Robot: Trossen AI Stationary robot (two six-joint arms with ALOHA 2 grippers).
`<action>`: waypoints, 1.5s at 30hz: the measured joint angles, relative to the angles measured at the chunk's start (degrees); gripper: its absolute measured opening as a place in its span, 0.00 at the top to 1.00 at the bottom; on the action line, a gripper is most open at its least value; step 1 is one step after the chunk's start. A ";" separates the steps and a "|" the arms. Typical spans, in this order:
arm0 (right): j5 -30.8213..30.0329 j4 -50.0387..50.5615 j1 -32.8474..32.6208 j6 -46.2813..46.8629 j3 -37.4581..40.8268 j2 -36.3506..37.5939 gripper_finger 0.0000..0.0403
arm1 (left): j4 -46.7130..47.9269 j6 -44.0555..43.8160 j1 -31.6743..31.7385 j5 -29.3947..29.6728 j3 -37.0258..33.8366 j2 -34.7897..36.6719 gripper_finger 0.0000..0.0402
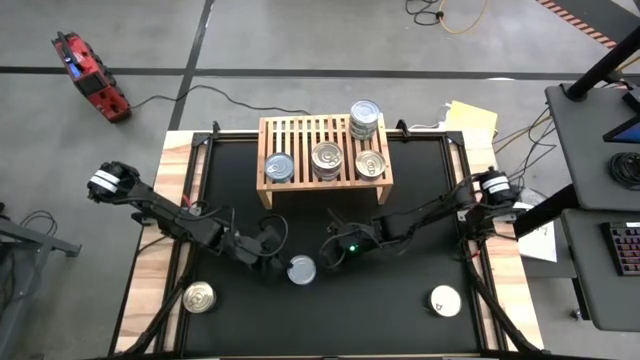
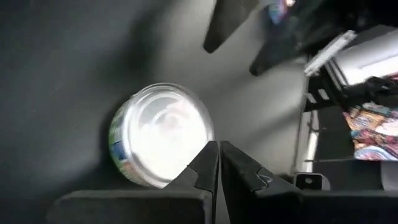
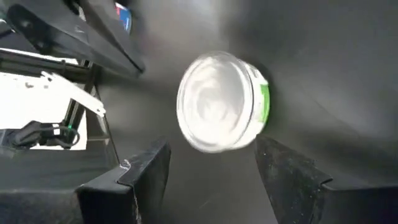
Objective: Stack canned seafood by type on shelf
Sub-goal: Stack the green white tuna can on top of the green white tuna can on the shelf
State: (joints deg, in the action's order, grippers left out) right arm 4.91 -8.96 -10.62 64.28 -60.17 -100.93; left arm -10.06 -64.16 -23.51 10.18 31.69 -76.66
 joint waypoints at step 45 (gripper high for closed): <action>2.64 -0.28 -0.74 3.13 -1.57 -3.81 0.31 | -12.07 4.34 -5.12 3.19 -0.37 -16.87 1.00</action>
State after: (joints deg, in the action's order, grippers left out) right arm 7.55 -9.24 -11.36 67.42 -61.73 -104.75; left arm -22.13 -59.83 -28.63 13.37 31.31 -93.54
